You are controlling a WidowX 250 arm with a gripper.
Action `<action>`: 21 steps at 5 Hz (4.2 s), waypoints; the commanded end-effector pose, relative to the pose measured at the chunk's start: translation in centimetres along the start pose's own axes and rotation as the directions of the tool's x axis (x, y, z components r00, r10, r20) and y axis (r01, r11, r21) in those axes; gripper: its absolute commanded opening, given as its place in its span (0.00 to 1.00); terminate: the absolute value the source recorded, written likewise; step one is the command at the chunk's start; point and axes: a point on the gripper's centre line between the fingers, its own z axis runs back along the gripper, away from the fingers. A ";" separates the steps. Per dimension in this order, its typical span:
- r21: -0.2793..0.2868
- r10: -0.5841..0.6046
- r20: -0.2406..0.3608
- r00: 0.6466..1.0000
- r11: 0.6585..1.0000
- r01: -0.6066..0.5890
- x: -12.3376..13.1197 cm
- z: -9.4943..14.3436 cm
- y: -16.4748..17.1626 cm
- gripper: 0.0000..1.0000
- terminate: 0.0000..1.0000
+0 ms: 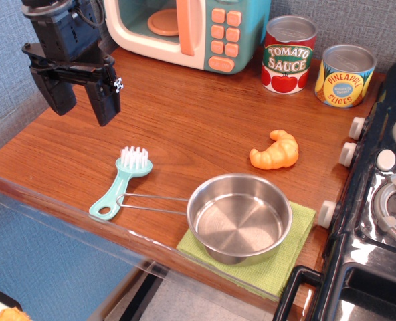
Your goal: Pick up the bowl on top of the green cloth and place it behind the blue brush
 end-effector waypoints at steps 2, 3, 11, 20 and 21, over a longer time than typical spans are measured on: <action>0.025 -0.054 -0.001 0.999 0.998 0.054 0.3 0.1 -1.7 1.00 0.00; 0.039 -0.162 0.016 0.987 0.986 0.161 0.2 0.5 -4.9 1.00 0.00; 0.068 -0.331 -0.053 0.942 0.940 0.334 0.6 -8.3 -12.5 0.00 0.00; -0.048 -0.215 0.039 0.976 0.975 0.216 10.0 -2.0 0.8 0.00 0.00; -0.031 -0.204 0.030 0.979 0.978 0.205 11.7 -3.5 1.2 0.00 0.00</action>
